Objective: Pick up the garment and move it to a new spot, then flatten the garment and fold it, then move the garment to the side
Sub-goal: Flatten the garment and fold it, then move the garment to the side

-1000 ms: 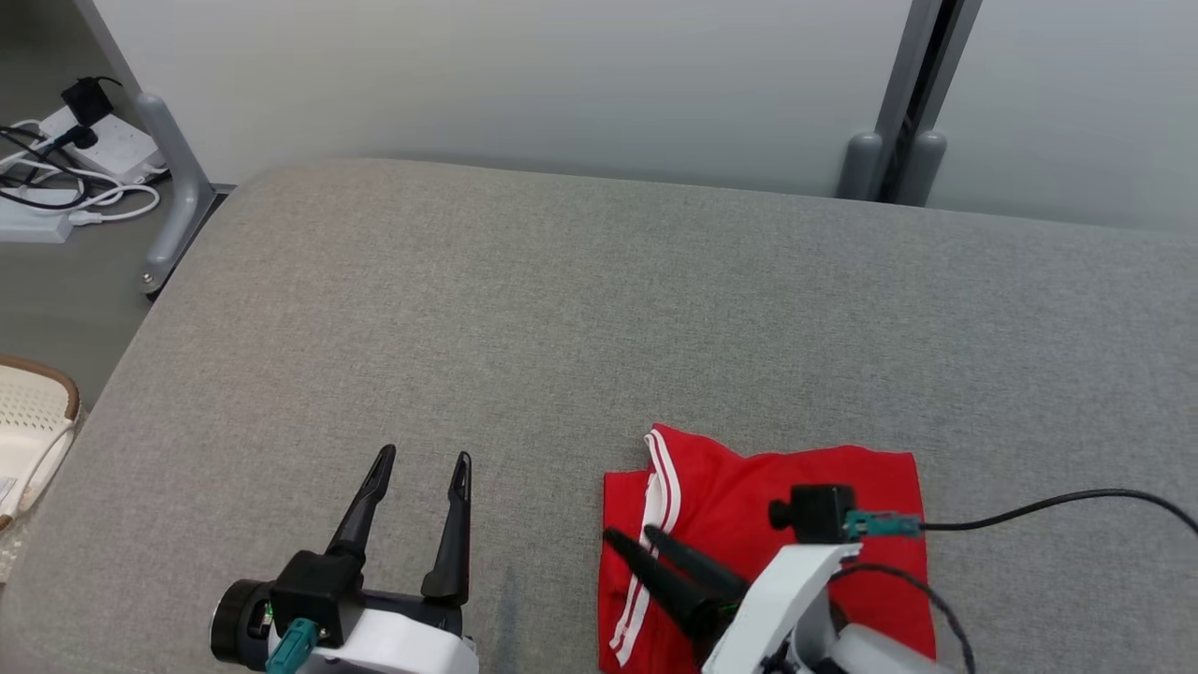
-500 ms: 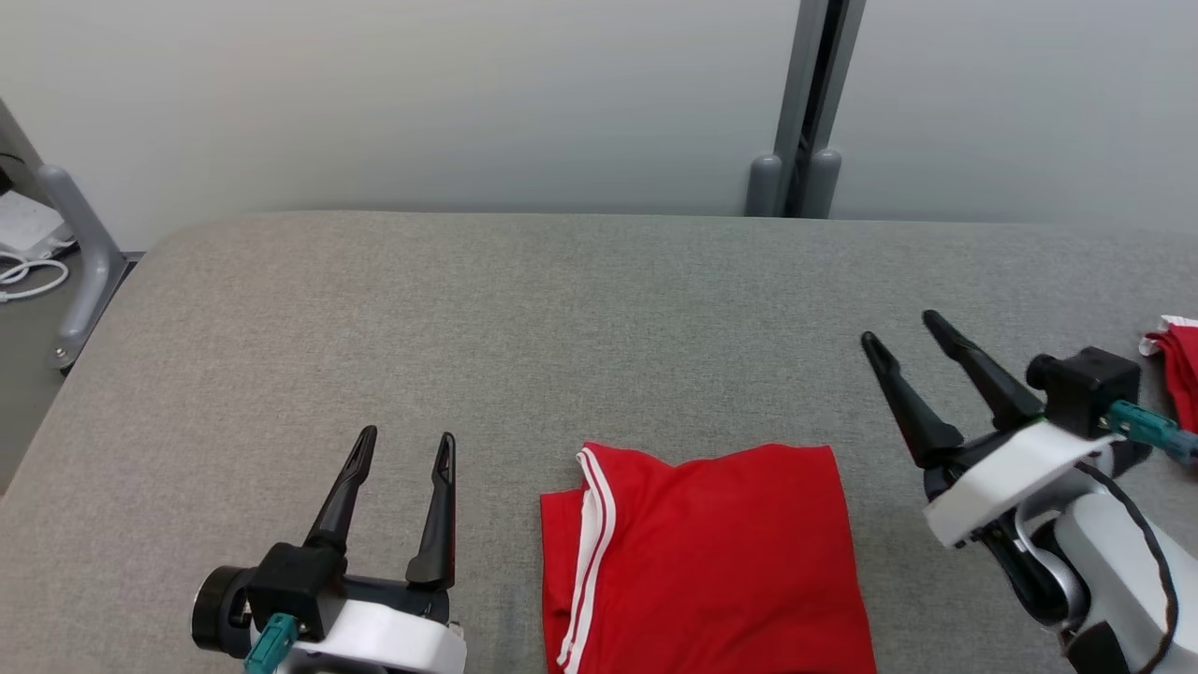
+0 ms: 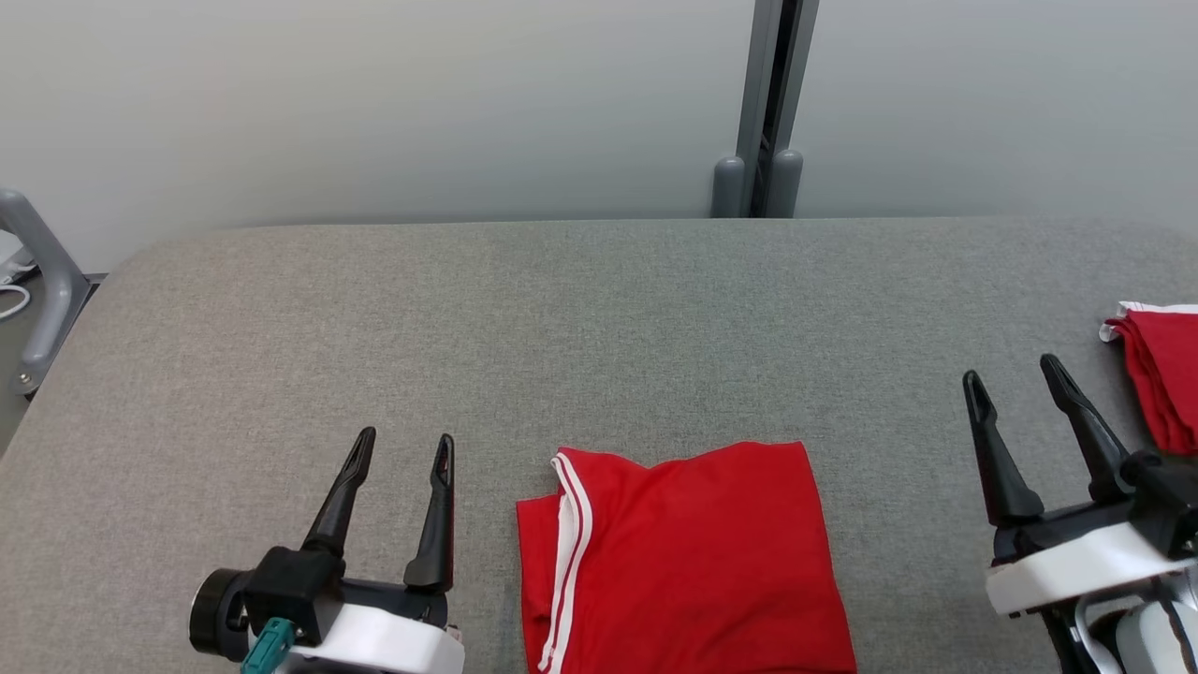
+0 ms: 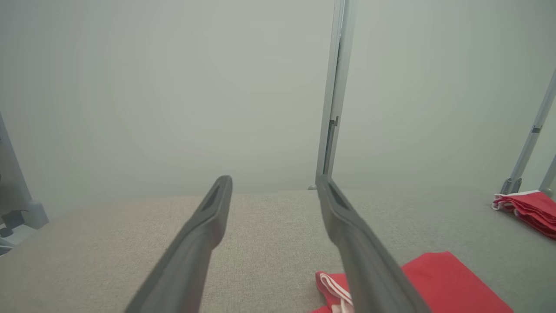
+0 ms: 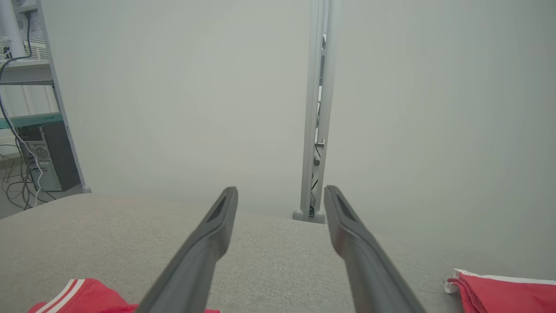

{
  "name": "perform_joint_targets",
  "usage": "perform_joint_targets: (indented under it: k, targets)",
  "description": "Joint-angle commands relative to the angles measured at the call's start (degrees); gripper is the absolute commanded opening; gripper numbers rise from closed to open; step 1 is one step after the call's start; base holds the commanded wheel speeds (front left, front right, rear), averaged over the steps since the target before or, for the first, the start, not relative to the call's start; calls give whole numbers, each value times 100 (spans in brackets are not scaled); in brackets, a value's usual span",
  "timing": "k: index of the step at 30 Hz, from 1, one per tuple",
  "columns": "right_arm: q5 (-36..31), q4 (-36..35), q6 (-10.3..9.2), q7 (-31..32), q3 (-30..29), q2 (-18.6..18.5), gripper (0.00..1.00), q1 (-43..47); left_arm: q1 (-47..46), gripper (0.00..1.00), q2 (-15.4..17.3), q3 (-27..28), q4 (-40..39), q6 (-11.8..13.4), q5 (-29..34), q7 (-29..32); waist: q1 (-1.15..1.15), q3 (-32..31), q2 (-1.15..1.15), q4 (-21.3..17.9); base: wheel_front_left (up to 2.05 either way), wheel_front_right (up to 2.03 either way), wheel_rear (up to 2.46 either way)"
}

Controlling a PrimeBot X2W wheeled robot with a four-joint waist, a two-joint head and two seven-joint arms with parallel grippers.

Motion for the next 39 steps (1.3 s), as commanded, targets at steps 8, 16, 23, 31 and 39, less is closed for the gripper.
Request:
perform_joint_targets:
  k: [8, 16, 23, 31, 39]
  targets:
    - [-243, -42, 0, -22, -304, 297, 100, 486, 149, 100, 23, 18, 117, -38, 38, 2, 0, -11, 0, 3, 0, 0, 0]
    - [-213, 29, 0, -22, -347, 361, 100, 506, 155, 100, 23, 0, 146, -34, 46, 2, 0, 6, 0, 41, 0, 0, 0]
    - [-197, 95, 0, -23, -320, 308, 100, 496, 142, 100, 23, -24, 158, -17, 36, 2, 0, 15, 0, 84, 0, 0, 0]
    - [1598, 1907, 0, 33, 1464, -41, 100, 54, -31, 100, 23, -185, 228, -48, -10, 2, 0, 296, 0, 291, 0, 0, 0]
    - [3199, 2429, 0, 395, 2651, -405, 100, -515, -144, 100, 23, -263, 275, -49, 2, 2, 0, 490, 0, 548, 0, 0, 0]
